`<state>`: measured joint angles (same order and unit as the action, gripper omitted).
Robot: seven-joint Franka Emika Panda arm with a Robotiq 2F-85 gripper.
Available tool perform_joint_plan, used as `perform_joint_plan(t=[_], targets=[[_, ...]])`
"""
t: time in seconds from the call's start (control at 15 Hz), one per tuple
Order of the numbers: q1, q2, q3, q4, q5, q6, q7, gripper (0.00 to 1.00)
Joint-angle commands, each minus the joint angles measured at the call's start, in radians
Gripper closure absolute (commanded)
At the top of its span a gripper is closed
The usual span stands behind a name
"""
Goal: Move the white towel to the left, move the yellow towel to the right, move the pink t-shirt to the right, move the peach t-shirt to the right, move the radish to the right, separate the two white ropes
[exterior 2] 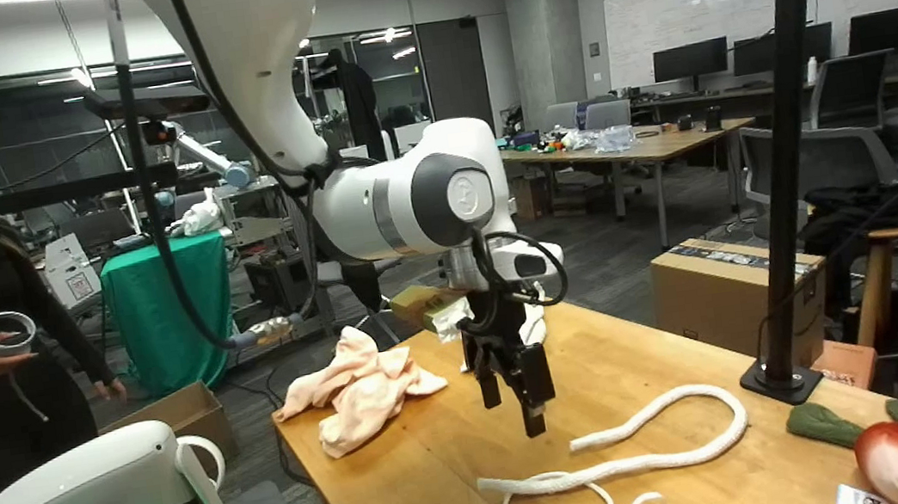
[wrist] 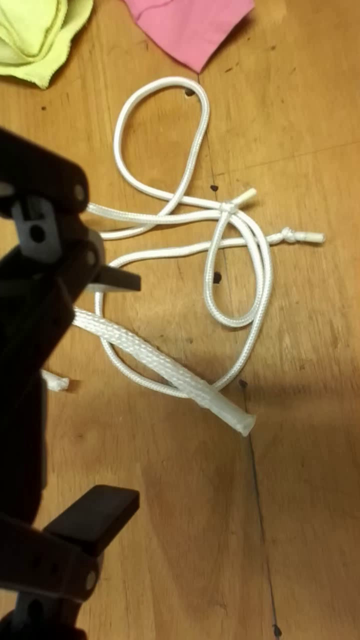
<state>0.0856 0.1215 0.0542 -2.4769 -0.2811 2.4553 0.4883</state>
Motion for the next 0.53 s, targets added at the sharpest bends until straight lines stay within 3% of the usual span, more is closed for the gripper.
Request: perform_joint_plan(t=[0.0,0.47], targets=[[-0.004,0.049,-0.014,0.035,0.065,-0.023,-0.086,0.0],[-0.012,0.086,-0.012,0.03,0.206,-0.045,-0.216,0.0]])
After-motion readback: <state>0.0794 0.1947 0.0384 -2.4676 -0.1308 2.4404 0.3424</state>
